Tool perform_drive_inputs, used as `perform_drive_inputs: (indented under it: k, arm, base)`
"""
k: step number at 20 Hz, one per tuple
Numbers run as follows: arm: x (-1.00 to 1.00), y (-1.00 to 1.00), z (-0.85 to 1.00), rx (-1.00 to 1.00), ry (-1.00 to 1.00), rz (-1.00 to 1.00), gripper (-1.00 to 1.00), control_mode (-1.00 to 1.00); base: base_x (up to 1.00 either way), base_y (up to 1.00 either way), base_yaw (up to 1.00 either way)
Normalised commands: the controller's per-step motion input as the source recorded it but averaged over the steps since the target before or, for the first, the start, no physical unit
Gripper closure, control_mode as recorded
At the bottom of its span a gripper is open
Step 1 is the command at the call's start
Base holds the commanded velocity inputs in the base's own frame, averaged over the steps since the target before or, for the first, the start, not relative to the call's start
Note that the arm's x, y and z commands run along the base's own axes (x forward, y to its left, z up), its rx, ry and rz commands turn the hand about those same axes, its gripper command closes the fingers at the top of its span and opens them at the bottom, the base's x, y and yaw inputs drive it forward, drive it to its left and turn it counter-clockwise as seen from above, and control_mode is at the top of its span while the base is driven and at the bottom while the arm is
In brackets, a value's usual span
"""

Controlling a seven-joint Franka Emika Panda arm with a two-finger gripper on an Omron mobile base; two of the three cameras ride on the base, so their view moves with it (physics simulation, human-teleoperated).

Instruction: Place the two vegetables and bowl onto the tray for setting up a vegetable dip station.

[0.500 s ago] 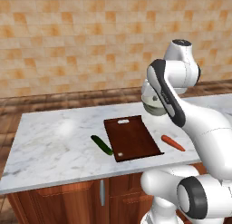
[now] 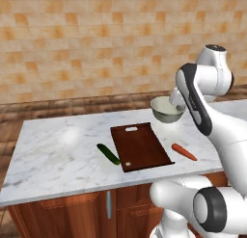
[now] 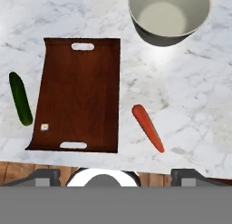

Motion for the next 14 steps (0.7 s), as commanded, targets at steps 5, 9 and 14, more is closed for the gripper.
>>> perform_drive_inputs:
  k: [5,9,14]
  arm:
    - [-0.19,-0.75,-0.39,0.00,0.00,0.05,-1.00,-1.00]
    - [-0.05,-0.37,-0.42,-0.02,0.00,0.02,-1.00,-1.00]
    - [0.03,-0.04,-0.46,-0.09,0.00,0.00,-1.00,-1.00]
  base:
    - [0.00,0.00,0.00]
    - [0.00,0.00,0.00]
    - [0.00,0.00,0.00]
